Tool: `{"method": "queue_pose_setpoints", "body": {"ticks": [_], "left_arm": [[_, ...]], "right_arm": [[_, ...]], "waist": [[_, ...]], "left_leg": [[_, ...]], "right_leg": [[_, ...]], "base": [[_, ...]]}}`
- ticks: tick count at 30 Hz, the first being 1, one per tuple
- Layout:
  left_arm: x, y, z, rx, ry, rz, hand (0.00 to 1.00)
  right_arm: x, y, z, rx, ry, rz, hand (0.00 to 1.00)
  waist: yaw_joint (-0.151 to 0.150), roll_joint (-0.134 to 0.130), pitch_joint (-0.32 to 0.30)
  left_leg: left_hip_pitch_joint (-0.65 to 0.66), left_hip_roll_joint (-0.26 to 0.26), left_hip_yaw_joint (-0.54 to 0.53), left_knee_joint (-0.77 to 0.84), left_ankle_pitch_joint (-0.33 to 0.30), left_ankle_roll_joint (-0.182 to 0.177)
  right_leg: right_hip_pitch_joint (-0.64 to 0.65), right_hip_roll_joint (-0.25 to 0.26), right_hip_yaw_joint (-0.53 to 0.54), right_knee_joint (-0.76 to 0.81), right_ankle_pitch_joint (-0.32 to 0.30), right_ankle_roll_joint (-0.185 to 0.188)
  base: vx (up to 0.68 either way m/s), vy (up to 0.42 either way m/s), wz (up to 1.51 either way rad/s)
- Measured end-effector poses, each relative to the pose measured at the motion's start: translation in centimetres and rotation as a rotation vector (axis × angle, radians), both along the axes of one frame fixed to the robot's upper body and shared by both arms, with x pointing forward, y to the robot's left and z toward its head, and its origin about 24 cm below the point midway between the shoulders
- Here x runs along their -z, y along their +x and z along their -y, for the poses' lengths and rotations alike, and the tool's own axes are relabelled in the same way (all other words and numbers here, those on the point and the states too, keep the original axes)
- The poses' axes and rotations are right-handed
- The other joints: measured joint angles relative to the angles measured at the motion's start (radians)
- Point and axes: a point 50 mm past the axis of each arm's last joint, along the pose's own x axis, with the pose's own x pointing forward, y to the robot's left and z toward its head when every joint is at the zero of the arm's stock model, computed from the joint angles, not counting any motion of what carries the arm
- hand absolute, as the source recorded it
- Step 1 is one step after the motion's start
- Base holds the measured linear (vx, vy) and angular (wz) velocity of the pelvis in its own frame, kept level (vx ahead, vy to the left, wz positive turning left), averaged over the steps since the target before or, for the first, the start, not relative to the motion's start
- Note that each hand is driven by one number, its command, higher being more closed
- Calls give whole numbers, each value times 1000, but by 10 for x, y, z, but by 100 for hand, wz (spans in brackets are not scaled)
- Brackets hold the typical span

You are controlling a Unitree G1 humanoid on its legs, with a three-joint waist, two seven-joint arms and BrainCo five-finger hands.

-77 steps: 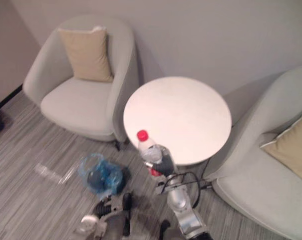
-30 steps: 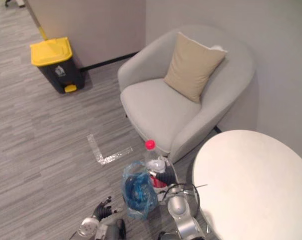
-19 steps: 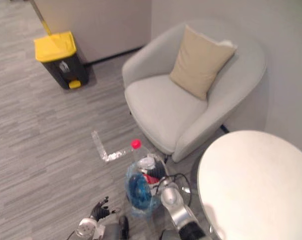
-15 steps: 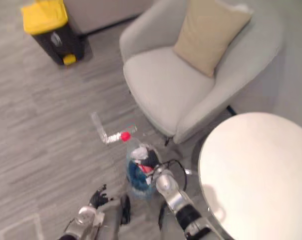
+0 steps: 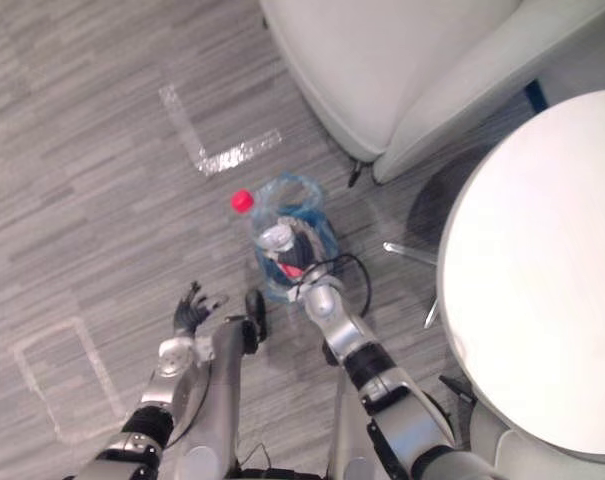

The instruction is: Gather rubbish on tea table into small bin, then transfer packed bag to large trash can.

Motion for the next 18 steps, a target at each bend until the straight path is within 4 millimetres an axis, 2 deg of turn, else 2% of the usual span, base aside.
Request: {"method": "queue_pose_setpoints", "body": {"ticks": [2,5,8,12,13,18], "left_arm": [[-13,-9,-1,16,-6,67,0],[-28,-13,2,38,-7,135,0],[-48,-15,5,65,-13,225,0],[-63,-16,7,86,-16,294,0],[-63,-17,7,87,-18,297,0],[-63,-22,11,106,-31,298,0]], "right_arm": [[-20,9,10,27,-22,65,100],[-36,16,25,68,-46,107,100],[-40,20,37,104,-55,111,100],[-44,23,48,133,-64,121,100],[-44,24,50,144,-65,114,0],[-38,26,61,196,-53,81,0]], "waist": [[14,0,0],[29,-1,5],[28,-1,7],[28,-2,7],[28,-2,7],[22,-3,8]], "left_leg": [[-81,-18,-16,0,29,1],[-138,-30,-23,-1,49,1],[-172,-45,-38,-6,59,-3],[-210,-62,-40,-39,79,-7],[-223,-62,-41,-43,84,-9],[-234,-62,-43,-55,94,-13]], "right_leg": [[-79,-17,-11,25,1,-1],[-138,-28,-14,47,1,-1],[-169,-42,-24,62,-8,5],[-222,-59,-28,66,-11,2],[-238,-60,-30,69,-11,1],[-254,-62,-37,76,-13,0]], "base": [[-46,8,30],[-6,8,16],[9,2,18],[-6,-13,18],[8,-20,7],[6,-6,2]]}}
